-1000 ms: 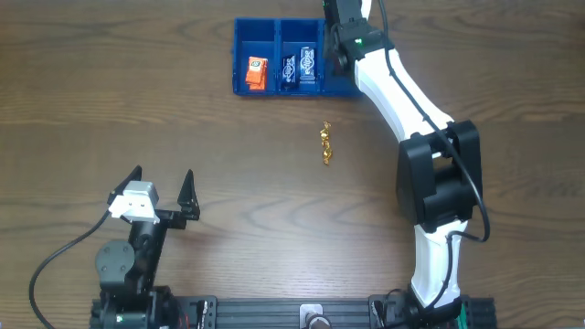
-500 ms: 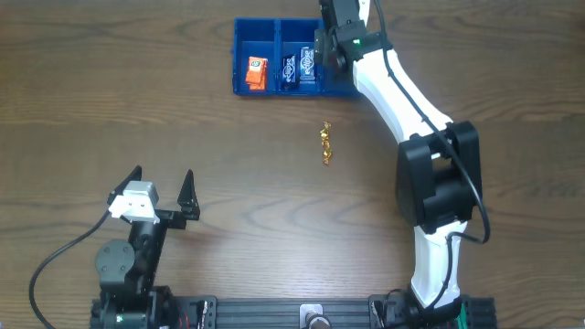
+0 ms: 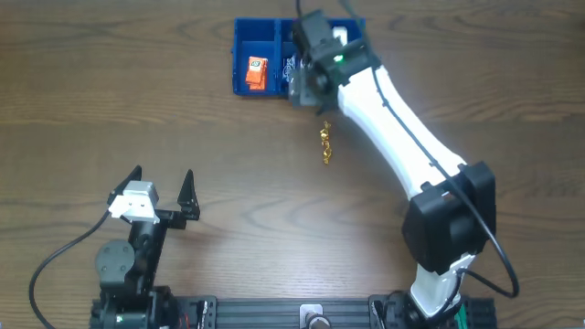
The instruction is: Sort Candies Into Trays
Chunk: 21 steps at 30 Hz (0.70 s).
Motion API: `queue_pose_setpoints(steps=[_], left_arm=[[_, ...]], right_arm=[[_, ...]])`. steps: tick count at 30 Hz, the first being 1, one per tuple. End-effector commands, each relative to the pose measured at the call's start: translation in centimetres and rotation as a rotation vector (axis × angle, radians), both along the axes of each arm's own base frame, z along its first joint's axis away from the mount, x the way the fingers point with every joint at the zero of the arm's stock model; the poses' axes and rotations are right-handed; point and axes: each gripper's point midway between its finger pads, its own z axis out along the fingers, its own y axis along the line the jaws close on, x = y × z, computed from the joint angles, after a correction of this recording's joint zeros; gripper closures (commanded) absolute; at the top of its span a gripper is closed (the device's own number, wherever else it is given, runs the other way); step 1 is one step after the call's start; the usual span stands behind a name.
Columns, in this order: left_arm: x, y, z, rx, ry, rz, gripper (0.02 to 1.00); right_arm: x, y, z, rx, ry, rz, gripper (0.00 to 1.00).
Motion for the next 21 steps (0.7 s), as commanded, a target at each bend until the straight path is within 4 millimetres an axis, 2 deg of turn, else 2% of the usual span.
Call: queue_pose_setpoints(steps=[1, 5, 8, 13, 17, 21], left_arm=[[-0.2, -0.4, -1.7, -0.007, 0.056, -0.024, 0.02], [-0.2, -0.4, -1.7, -0.007, 0.056, -0.024, 0.02], [-0.2, -0.4, -1.7, -0.007, 0.056, -0.024, 0.02], [-0.2, -0.4, -1.7, -0.007, 0.056, -0.024, 0.02], [-0.2, -0.4, -1.7, -0.007, 0.056, -0.024, 0.02], [-0.2, -0.4, -1.7, -0.007, 0.056, -0.024, 0.02]], right_arm=[[-2.2, 0.8, -5.0, 0.039, 0.101, 0.0, 0.001], [-3.9, 0.7, -7.7, 0.048, 0.157, 0.008, 0.001], [-5.8, -0.1, -9.4, 0.028, 0.222, -0.008, 0.003], [-8.1, -0.8, -11.0, 0.014, 0.308, -0.005, 0.005], [-8.9, -0.9, -11.9, 0.023, 0.331, -0.003, 0.009], [-8.6, -0.6, -12.4, 0.044, 0.309, -0.002, 0.04]])
